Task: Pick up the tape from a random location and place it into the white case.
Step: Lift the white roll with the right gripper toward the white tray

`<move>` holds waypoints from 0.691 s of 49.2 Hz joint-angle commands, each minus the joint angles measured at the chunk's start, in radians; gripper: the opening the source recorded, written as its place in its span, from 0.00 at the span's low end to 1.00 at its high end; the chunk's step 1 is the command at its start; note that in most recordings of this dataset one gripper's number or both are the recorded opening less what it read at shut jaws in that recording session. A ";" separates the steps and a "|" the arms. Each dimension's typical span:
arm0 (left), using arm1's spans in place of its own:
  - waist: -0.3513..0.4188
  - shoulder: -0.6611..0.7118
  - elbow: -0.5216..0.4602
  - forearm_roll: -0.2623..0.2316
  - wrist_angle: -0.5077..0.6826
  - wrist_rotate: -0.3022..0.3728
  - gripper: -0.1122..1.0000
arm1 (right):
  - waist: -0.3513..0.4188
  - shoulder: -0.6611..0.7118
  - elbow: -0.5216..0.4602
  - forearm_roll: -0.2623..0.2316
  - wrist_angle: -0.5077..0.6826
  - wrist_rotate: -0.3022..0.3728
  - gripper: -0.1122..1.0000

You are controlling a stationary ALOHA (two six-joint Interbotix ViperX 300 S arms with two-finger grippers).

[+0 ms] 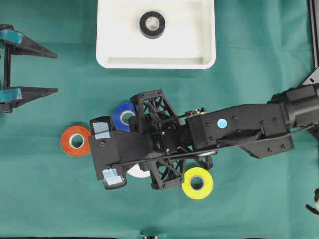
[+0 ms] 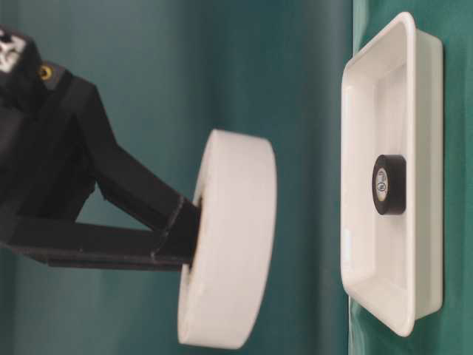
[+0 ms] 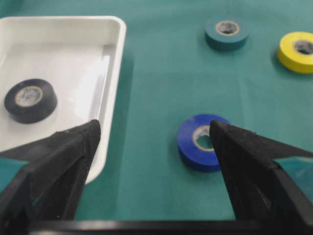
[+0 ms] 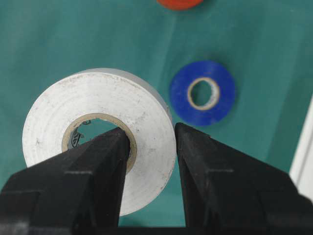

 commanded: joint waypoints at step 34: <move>0.003 0.008 -0.009 -0.002 -0.003 0.000 0.98 | -0.140 -0.049 -0.018 -0.014 -0.002 -0.020 0.40</move>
